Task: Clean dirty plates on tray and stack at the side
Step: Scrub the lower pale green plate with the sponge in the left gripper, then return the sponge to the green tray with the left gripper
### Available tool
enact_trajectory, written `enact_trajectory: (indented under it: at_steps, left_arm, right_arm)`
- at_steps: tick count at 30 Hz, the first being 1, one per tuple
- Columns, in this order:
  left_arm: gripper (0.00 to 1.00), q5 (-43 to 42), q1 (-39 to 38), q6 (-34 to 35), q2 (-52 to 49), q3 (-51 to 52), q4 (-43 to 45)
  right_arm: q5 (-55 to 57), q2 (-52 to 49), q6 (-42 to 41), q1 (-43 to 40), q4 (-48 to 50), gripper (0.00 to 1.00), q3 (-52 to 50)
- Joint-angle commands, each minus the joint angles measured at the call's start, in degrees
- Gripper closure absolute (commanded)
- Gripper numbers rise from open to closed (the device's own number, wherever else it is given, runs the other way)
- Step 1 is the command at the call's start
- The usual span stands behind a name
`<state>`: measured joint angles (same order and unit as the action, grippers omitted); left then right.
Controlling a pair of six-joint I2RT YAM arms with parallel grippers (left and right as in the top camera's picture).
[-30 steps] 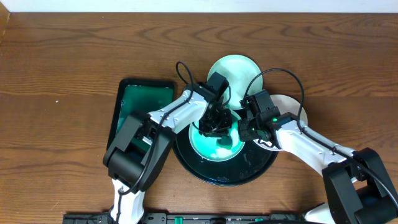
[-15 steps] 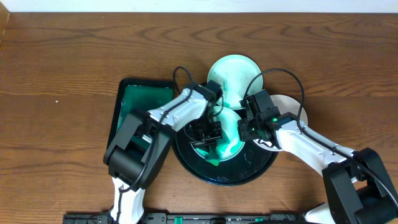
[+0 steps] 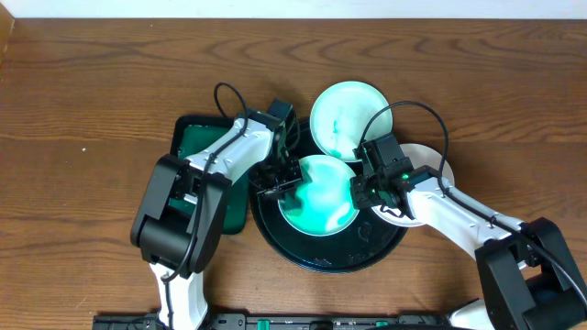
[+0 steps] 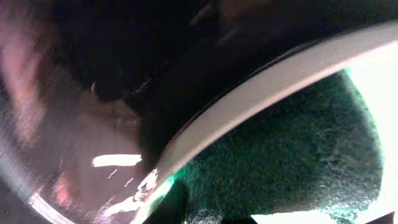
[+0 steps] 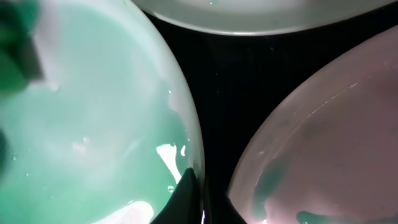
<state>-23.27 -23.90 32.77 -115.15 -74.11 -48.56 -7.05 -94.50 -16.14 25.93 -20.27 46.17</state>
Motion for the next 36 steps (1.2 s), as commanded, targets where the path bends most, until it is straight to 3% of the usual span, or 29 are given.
enact_trajectory:
  at_steps: [1,8,14,18,22,28,31,36]
  left_arm:
    - [0.93,6.01,-0.74,0.26,-2.82,1.4,7.45]
    - [0.93,1.25,-7.93,0.28,-2.89,1.51,14.82]
    - [0.93,-6.73,-10.58,0.5,-2.89,1.51,10.19]
    - [0.93,-7.13,-10.29,-0.92,-2.84,1.51,3.65]
    - [0.93,1.14,-8.9,-1.22,-0.57,1.49,-1.62]
    - [0.93,11.61,-4.72,-1.22,12.15,1.49,-2.6]
    - [0.93,19.56,3.26,-1.27,22.08,1.49,-3.08]
    - [0.93,27.06,17.07,-3.04,23.87,1.9,-3.82]
  right_arm:
    - [4.24,-0.98,0.35,-0.76,-0.33,0.99,-0.04]
    - [4.24,-0.98,0.35,-0.76,-0.35,0.99,-0.04]
    - [4.24,-0.98,0.35,-0.76,-0.48,0.99,-0.04]
    - [4.24,-0.98,0.35,-0.76,-0.48,0.99,-0.04]
    - [4.24,-0.98,0.37,-0.76,-0.5,0.99,-0.04]
    - [4.24,-0.98,0.57,-0.76,-0.52,0.99,-0.04]
    - [4.2,-0.98,1.05,-0.76,-0.5,0.99,-0.04]
    - [4.17,-0.98,1.68,-0.76,-0.46,0.99,-0.04]
